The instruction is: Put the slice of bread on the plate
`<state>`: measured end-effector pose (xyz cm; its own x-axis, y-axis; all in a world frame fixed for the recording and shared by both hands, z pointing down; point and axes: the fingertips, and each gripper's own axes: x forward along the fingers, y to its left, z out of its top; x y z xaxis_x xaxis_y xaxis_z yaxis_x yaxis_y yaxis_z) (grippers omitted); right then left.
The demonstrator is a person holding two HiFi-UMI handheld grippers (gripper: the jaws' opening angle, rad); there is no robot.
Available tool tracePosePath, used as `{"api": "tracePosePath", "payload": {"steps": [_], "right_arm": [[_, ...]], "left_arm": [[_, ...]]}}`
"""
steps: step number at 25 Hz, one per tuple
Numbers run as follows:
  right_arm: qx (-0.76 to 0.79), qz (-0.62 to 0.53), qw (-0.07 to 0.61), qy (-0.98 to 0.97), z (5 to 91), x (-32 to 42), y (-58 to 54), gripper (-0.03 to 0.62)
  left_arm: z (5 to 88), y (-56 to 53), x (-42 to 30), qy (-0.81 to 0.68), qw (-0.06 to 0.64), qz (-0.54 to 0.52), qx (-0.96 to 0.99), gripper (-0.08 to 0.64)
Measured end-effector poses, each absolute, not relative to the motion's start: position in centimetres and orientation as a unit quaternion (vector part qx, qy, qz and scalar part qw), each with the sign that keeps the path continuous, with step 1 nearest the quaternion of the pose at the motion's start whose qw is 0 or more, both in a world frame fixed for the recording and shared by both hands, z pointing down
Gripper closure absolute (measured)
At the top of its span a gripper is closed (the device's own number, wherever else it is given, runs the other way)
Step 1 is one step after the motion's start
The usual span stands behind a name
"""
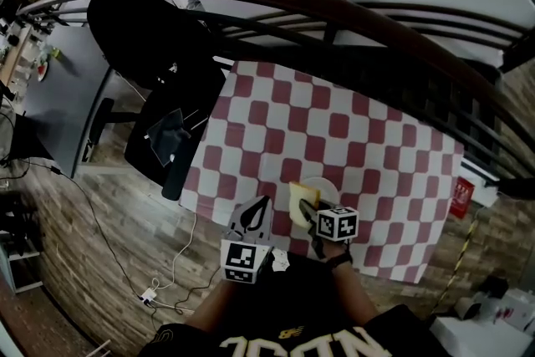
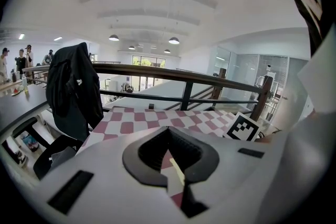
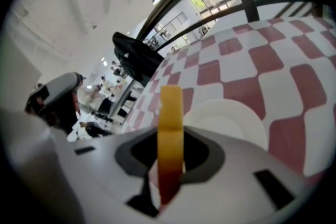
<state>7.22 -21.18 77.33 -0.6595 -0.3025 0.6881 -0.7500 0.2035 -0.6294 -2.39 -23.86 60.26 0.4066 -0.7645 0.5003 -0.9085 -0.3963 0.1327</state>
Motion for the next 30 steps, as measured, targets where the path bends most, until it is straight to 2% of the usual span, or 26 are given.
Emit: {"api": "tracePosePath", "payload": {"steps": [5,6,8,11,19,23,26,30], "right_arm": [[0.389,0.506,0.233,-0.733,78.1,9.3,-21.8,0.475],[0.399,0.497,0.247,-0.73,78.2,9.8,-22.0,0.447],[0.422,0.476,0.278,-0.72,78.3,10.9,-22.3,0.321],[0.463,0.44,0.304,-0.707,77.3,12.7,-22.9,0.235],[0.471,0.413,0.343,-0.7,77.2,14.3,-22.5,0.215],[0.482,0.399,0.373,-0.685,78.6,16.0,-21.7,0.169],[0.496,0.402,0.348,-0.686,78.1,16.8,-21.8,0.168],[0.512,0.371,0.263,-0.729,72.9,15.9,-23.7,0.17]], "left_arm": [[59.9,-24.5,-1.9,-0.508,0.19,0.179,0.821,0.54],[59.7,-24.6,-1.7,-0.505,0.187,0.179,0.823,0.54],[59.4,-24.7,-1.4,-0.501,0.183,0.179,0.827,0.54],[59.0,-24.8,-1.2,-0.494,0.178,0.178,0.832,0.54],[58.0,-25.3,-1.4,-0.486,0.164,0.163,0.843,0.54],[57.7,-25.0,-0.6,-0.475,0.158,0.16,0.851,0.54],[57.4,-24.8,-0.2,-0.467,0.148,0.158,0.858,0.54],[56.4,-25.2,-0.4,-0.468,0.134,0.147,0.861,0.54]]}}
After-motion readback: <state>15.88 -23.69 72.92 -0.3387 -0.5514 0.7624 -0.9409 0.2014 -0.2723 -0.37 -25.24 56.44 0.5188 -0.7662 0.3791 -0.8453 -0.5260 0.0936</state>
